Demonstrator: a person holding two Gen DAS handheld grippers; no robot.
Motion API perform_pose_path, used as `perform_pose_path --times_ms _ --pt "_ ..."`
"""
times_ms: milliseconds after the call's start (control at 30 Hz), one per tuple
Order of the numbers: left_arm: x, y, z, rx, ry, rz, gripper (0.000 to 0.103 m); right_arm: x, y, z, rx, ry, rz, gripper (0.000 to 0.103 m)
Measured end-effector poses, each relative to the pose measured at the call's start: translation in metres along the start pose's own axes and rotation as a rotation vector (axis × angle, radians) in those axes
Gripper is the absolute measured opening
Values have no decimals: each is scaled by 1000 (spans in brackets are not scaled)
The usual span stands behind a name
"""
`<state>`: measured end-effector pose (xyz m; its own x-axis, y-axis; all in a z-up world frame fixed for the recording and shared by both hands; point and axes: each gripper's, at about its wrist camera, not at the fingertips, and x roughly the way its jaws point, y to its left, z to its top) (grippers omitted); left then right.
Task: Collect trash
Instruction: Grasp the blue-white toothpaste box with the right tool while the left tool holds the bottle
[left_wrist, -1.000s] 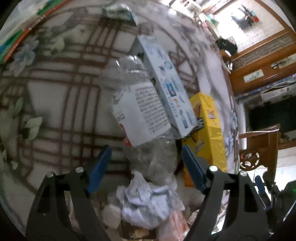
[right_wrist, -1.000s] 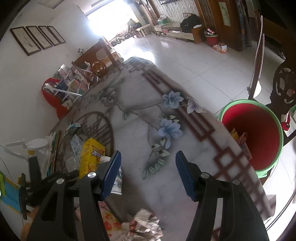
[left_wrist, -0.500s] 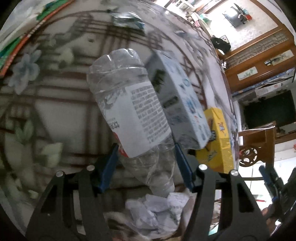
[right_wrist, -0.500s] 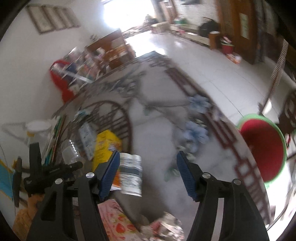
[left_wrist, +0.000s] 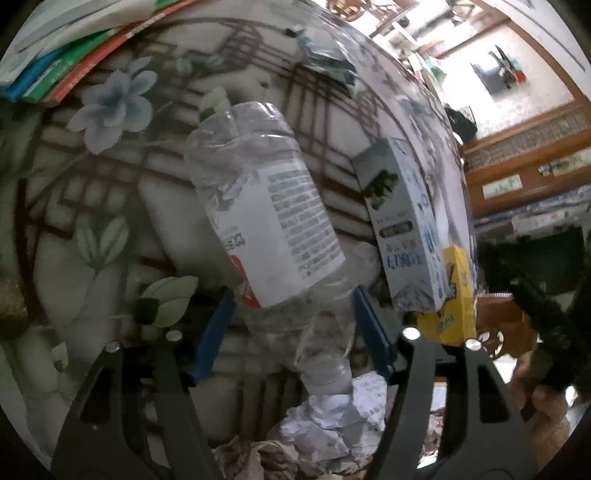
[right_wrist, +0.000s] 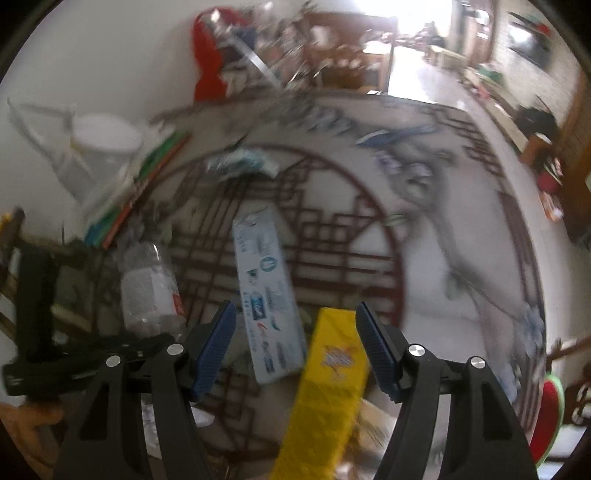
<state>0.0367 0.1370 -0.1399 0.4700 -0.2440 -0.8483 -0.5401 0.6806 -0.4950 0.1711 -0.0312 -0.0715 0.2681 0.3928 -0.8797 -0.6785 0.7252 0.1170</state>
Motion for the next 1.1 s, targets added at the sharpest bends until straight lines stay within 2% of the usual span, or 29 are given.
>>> perform_pose_path --times_ms 167,300,333,400,433,500,800,1000,1067,1100 --pt "-7 13 6 -50 -31 -8 72 37 22 6 -114 63 -29 71" --pt "-11 18 10 -81 -55 -4 73 58 34 8 -178 100 -72 70" --pt "-13 20 10 -77 -62 -1 73 62 36 8 -191 105 -77 65" --pt "-15 20 9 -65 -77 -8 66 66 39 6 -216 113 -87 39" --pt "-17 20 9 -61 -81 -18 58 67 40 5 -225 117 -95 35" --pt "-18 15 8 -42 -88 -3 58 66 39 6 -219 109 -76 35" --pt "-33 1 5 15 -137 5 57 -5 25 20 -103 -68 11 35" --pt "-46 -21 0 82 -161 -27 55 -57 19 12 -82 -174 19 35" --pt "-49 -28 -1 104 -166 -38 48 -74 14 5 -53 -202 20 35" --pt "-51 -34 -3 125 -167 -39 48 -83 10 -1 -24 -215 23 35"
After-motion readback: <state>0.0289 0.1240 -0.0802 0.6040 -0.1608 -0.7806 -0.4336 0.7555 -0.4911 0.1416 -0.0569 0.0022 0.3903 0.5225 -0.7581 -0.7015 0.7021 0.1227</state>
